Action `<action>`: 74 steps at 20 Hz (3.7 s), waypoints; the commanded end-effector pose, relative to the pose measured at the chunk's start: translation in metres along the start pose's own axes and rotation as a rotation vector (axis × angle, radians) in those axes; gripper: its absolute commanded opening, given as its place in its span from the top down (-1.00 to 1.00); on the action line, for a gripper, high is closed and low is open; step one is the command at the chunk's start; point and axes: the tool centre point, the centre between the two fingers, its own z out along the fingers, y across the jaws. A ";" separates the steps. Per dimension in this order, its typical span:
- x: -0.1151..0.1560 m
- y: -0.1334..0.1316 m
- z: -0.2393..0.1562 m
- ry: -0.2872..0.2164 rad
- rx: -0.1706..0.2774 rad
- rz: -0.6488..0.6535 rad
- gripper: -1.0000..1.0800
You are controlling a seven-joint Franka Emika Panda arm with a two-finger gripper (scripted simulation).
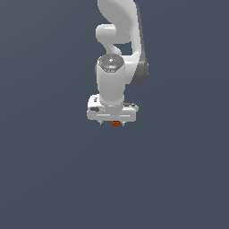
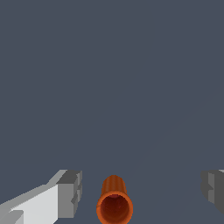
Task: Pick up the object and move it to a goal position.
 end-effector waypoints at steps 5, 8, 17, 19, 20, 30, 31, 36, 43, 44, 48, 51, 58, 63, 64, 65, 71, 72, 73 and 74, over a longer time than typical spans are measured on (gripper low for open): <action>-0.015 -0.004 0.014 -0.002 0.003 0.073 -0.92; -0.026 -0.007 0.024 -0.004 0.004 0.127 -0.92; -0.071 -0.014 0.058 -0.008 0.007 0.333 -0.92; -0.079 -0.014 0.064 -0.009 0.006 0.370 -0.92; -0.083 -0.015 0.066 -0.009 0.006 0.386 -0.92; -0.103 -0.016 0.078 -0.010 0.005 0.471 -0.92; -0.103 -0.016 0.078 -0.010 0.005 0.472 -0.92; -0.102 -0.016 0.082 -0.011 0.005 0.467 -0.92; -0.104 -0.016 0.111 -0.011 0.005 0.470 -0.92; -0.104 -0.016 0.115 -0.010 0.005 0.470 -0.92; -0.104 -0.016 0.126 -0.010 0.005 0.471 -0.92; -0.104 -0.016 0.128 -0.010 0.005 0.472 -0.92; -0.104 -0.016 0.128 -0.010 0.005 0.472 1.00; -0.103 -0.016 0.127 -0.009 0.006 0.471 1.00; -0.103 -0.016 0.126 -0.009 0.006 0.471 1.00; -0.102 -0.016 0.125 -0.009 0.006 0.471 1.00; -0.094 -0.014 0.109 -0.009 0.006 0.471 1.00; -0.092 -0.014 0.104 -0.009 0.006 0.471 1.00; -0.089 -0.013 0.100 -0.009 0.006 0.471 1.00; -0.087 -0.012 0.094 -0.009 0.006 0.471 1.00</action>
